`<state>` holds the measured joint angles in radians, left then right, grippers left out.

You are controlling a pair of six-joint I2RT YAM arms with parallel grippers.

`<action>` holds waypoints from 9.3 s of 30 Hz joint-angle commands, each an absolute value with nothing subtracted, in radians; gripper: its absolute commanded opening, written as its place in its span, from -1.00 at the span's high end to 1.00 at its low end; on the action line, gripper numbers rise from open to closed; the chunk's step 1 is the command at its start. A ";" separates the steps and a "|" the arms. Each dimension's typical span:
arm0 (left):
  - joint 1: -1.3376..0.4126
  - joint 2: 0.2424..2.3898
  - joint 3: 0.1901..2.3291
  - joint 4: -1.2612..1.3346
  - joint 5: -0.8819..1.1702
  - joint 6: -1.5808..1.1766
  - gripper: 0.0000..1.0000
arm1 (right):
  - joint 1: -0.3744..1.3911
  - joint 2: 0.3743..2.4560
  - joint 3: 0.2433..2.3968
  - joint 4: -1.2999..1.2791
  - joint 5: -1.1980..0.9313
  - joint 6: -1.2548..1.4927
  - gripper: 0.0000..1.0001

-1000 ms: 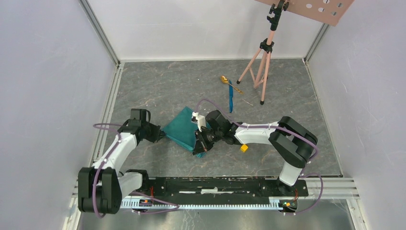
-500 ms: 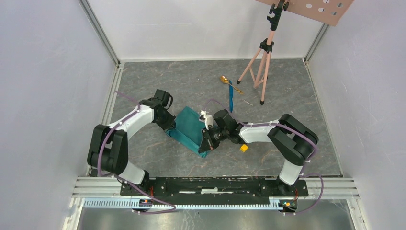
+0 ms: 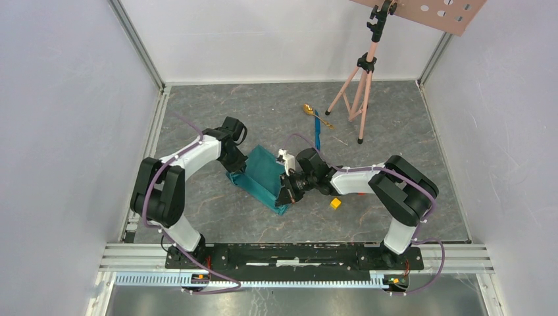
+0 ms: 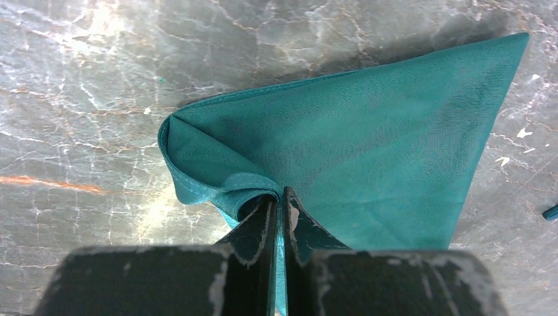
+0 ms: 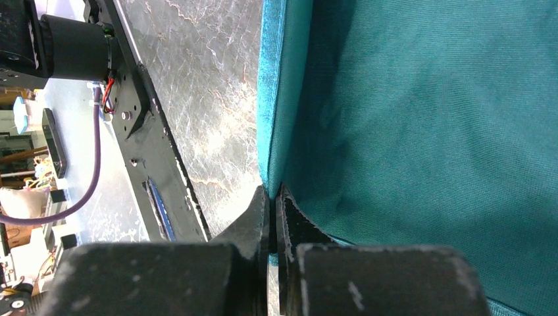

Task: Fold the napkin into a case and place the utensils inside
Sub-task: Fold the lower triangle-folded napkin at the center of the board, then smooth out the 2/3-rectangle-folded napkin at the center of the board.

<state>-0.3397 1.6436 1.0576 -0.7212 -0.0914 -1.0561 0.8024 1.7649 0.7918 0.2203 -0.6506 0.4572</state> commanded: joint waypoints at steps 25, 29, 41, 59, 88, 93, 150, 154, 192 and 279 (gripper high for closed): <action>-0.348 1.467 1.028 -0.792 -0.213 -0.935 0.95 | 0.848 1.739 0.762 0.272 -0.726 0.479 1.00; -0.347 1.387 0.996 -0.838 -0.259 -0.954 0.95 | 0.891 1.720 0.752 0.284 -0.738 0.486 1.00; -0.352 1.383 1.024 -0.838 -0.249 -0.947 0.95 | 0.911 1.700 0.710 0.307 -0.743 0.491 1.00; -0.418 1.691 1.246 -0.819 -0.241 -0.921 0.95 | 0.838 1.726 0.664 0.334 -0.712 0.481 1.00; -0.418 1.809 1.280 -0.800 -0.238 -0.880 0.95 | 0.831 1.650 0.787 0.164 -0.423 0.262 -0.43; -0.418 1.808 1.269 -0.787 -0.224 -0.874 0.96 | 0.831 1.683 0.811 0.180 -0.421 0.315 -0.25; -0.084 1.649 0.966 -0.392 0.316 -0.700 0.73 | 0.824 1.743 0.907 0.079 -0.209 0.249 0.83; -0.083 1.675 0.971 -0.382 0.315 -0.698 0.74 | 0.824 1.742 0.907 0.071 -0.197 0.241 0.83; -0.085 1.674 0.976 -0.359 0.348 -0.678 0.30 | 0.824 1.720 0.920 0.013 -0.128 0.200 0.33; -0.084 1.531 0.913 -0.356 0.406 -0.685 0.06 | 0.916 1.624 0.960 -0.130 0.082 0.169 0.10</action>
<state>-0.0864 1.5761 0.9661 -0.3626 0.3607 -0.7063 0.9199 1.6688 0.8875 -0.1085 0.0578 0.1932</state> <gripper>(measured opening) 0.492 0.404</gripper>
